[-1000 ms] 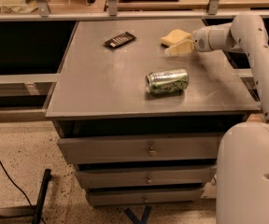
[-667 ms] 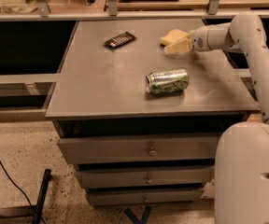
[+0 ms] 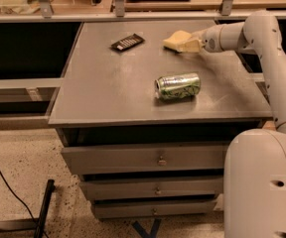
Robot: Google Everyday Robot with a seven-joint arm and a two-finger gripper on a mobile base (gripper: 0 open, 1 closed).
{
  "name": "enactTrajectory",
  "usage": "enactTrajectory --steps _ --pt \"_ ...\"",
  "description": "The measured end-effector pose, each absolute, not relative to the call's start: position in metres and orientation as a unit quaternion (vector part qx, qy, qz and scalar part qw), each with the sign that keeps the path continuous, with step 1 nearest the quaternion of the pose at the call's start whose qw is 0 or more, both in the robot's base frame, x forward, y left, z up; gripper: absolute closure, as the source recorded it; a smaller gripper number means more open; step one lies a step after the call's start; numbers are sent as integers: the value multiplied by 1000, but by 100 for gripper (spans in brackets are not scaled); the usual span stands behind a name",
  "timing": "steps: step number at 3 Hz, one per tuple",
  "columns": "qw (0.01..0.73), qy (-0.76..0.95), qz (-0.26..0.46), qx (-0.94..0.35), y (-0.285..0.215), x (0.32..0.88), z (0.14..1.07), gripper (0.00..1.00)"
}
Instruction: Pick sponge
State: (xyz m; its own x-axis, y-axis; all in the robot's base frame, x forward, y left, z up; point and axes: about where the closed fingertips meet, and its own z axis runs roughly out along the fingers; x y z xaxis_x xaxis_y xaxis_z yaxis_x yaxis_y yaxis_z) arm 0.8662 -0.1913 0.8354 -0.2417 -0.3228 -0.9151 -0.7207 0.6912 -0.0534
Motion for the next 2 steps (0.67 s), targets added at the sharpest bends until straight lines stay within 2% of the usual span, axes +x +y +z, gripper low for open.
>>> enactTrajectory --steps 1,2 --pt "507 764 191 -350 -188 865 834 85" --pt "502 765 188 -358 -188 857 840 100"
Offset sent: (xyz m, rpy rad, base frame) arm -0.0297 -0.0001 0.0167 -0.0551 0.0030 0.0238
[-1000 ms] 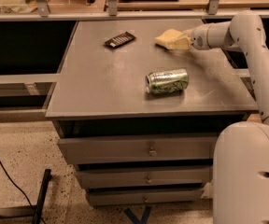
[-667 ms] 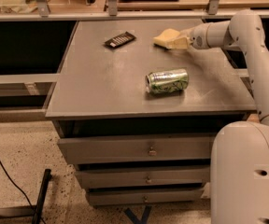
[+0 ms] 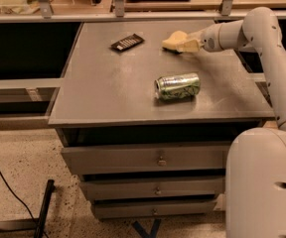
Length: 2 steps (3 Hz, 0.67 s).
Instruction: Pick sponge
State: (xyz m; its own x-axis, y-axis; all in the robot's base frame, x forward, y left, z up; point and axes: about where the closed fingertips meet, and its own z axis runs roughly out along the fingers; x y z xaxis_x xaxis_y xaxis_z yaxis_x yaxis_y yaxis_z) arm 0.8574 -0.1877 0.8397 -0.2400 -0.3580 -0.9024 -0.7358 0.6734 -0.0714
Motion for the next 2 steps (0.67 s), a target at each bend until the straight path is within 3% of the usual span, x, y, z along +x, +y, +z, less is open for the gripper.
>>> enactTrajectory --steps 1,2 --pt "516 752 179 -368 -191 807 882 100" --pt "505 756 187 -373 -181 803 870 100"
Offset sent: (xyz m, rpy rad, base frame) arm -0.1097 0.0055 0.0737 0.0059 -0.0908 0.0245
